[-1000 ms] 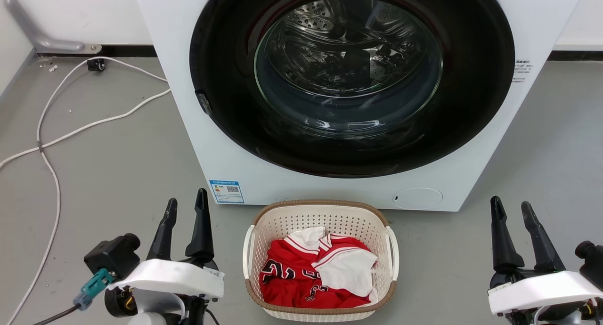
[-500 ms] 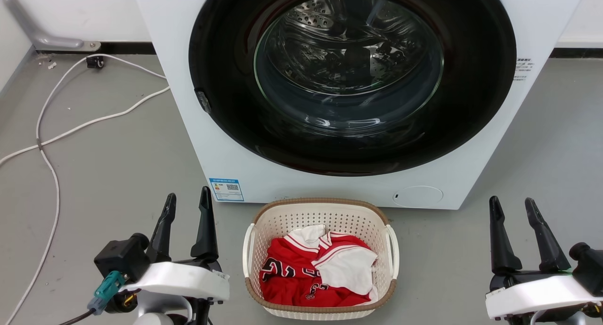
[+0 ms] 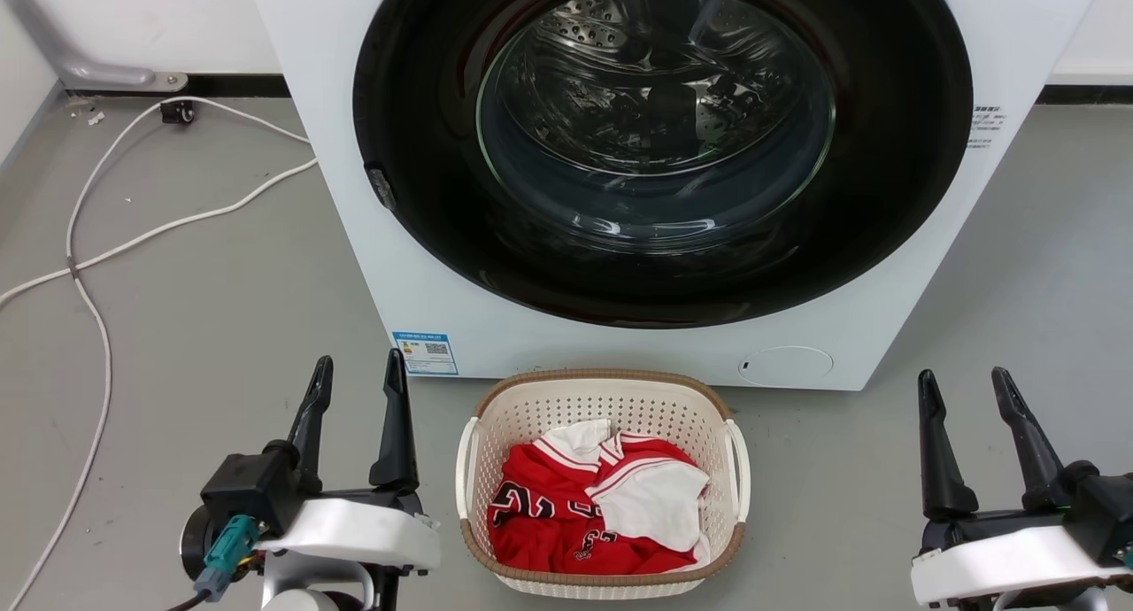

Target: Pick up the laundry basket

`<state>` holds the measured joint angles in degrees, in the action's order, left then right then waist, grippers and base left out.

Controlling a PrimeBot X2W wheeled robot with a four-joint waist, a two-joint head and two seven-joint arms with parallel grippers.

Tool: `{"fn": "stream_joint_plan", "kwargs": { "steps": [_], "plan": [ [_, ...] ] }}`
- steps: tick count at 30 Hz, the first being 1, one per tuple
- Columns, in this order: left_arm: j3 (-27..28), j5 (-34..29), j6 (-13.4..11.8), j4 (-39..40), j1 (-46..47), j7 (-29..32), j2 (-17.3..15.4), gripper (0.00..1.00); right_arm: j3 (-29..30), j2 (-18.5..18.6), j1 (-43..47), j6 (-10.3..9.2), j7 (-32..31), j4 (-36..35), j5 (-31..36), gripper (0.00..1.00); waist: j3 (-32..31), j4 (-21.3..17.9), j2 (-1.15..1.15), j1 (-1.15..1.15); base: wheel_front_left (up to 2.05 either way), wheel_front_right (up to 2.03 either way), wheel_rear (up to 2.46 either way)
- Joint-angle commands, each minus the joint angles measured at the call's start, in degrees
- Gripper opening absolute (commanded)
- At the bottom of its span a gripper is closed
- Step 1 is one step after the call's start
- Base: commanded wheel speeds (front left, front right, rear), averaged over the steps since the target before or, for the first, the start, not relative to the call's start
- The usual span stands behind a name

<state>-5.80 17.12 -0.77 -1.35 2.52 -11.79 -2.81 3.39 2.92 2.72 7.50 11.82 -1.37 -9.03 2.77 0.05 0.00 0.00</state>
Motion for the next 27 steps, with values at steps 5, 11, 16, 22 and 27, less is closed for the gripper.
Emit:
{"fn": "stream_joint_plan", "kwargs": {
  "steps": [5,11,16,22,27],
  "plan": [
    [-0.37,-3.17,-0.68,0.75,-0.60,-1.00,-0.12,1.00,0.11,-0.03,0.72,-0.02,1.02,-0.91,3.34,1.00,0.15,-0.01,0.00,0.00,0.00,0.00,0.00],
    [-0.77,-6.01,-0.87,0.95,-0.72,-1.67,-0.11,1.00,0.10,-0.05,0.89,-0.02,1.61,-1.32,6.19,1.00,0.40,-0.02,0.00,0.00,0.00,0.00,0.00],
    [-0.95,-8.22,-1.11,0.63,-0.89,-2.19,-0.12,1.00,0.06,-0.06,1.28,-0.02,2.17,-1.43,8.40,1.00,0.54,0.07,0.00,0.00,0.00,0.00,0.00],
    [-1.17,-10.80,-1.46,0.44,-1.19,-2.80,-0.12,1.00,-0.08,-0.07,1.68,-0.02,2.86,-1.60,11.16,1.00,0.72,0.04,0.00,0.00,0.00,0.00,0.00],
    [-1.49,-12.86,-1.85,0.42,-1.47,-3.27,-0.11,1.00,-0.12,-0.08,1.95,-0.02,3.34,-1.71,13.34,1.00,0.82,-0.01,0.00,0.00,0.00,0.00,0.00]
  ]
}}
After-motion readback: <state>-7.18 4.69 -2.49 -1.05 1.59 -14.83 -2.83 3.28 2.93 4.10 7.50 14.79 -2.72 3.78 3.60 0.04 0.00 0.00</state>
